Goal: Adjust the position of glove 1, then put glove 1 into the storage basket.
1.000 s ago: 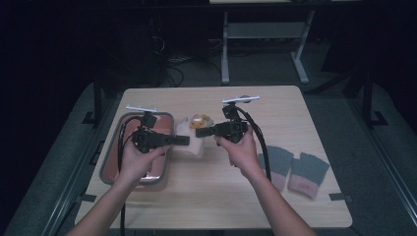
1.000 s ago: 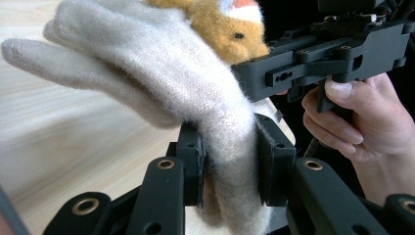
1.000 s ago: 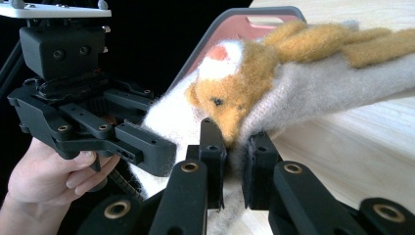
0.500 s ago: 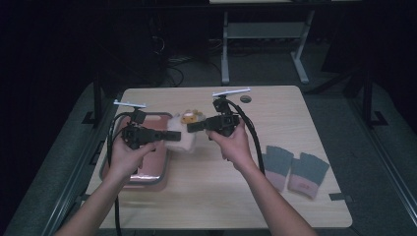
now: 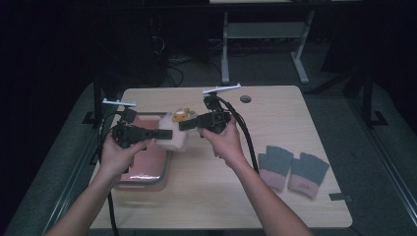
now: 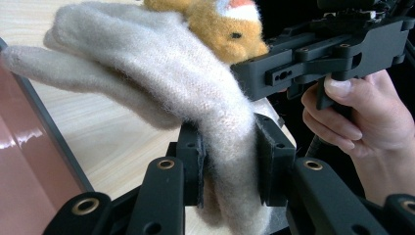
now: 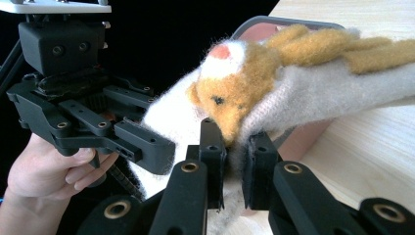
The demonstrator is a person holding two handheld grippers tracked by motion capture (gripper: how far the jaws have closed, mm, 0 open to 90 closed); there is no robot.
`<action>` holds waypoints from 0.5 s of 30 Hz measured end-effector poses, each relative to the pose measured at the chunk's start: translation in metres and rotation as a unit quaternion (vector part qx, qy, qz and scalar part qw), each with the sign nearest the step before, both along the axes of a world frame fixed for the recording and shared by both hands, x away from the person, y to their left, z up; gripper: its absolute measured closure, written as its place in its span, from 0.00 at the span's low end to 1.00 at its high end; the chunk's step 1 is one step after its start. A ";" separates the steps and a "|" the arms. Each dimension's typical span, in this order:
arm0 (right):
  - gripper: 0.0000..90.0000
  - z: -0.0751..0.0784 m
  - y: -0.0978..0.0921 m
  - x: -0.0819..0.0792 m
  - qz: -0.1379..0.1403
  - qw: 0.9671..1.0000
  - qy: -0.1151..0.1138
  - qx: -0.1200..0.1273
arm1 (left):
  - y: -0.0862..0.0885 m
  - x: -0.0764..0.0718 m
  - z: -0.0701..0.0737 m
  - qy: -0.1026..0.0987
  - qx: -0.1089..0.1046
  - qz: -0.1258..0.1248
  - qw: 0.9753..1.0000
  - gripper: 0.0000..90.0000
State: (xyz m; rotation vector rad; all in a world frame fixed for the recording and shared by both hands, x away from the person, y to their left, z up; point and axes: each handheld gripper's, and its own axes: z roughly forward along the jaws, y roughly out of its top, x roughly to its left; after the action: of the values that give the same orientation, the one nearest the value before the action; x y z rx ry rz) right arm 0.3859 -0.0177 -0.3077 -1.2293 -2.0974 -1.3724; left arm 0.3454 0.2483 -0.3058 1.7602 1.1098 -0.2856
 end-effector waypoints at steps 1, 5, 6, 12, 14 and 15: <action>0.90 0.000 0.001 0.001 0.002 1.000 0.001 0.000 | 0.001 0.000 0.000 -0.001 -0.001 0.000 1.000 0.76; 0.90 0.003 0.008 0.004 0.009 1.000 -0.002 -0.007 | 0.007 0.000 0.001 0.001 -0.003 0.007 1.000 0.76; 0.90 0.004 0.010 0.004 0.010 1.000 -0.002 -0.009 | 0.009 0.000 0.002 -0.002 -0.003 0.008 1.000 0.76; 0.90 0.007 0.018 0.007 0.016 1.000 -0.005 -0.012 | 0.015 0.000 0.005 0.000 0.004 0.012 1.000 0.76; 0.90 0.007 0.020 0.008 0.018 1.000 -0.005 -0.011 | 0.017 0.000 0.007 -0.006 0.005 0.011 1.000 0.76; 0.90 0.008 0.020 0.008 0.017 1.000 -0.006 -0.010 | 0.017 0.000 0.008 -0.005 0.003 0.015 1.000 0.76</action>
State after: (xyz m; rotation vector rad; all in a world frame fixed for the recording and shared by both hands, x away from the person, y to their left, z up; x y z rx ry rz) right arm 0.3941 0.0027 -0.3000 -1.1893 -2.1369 -1.3498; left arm 0.3451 0.2652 -0.2981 1.7469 1.1287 -0.2552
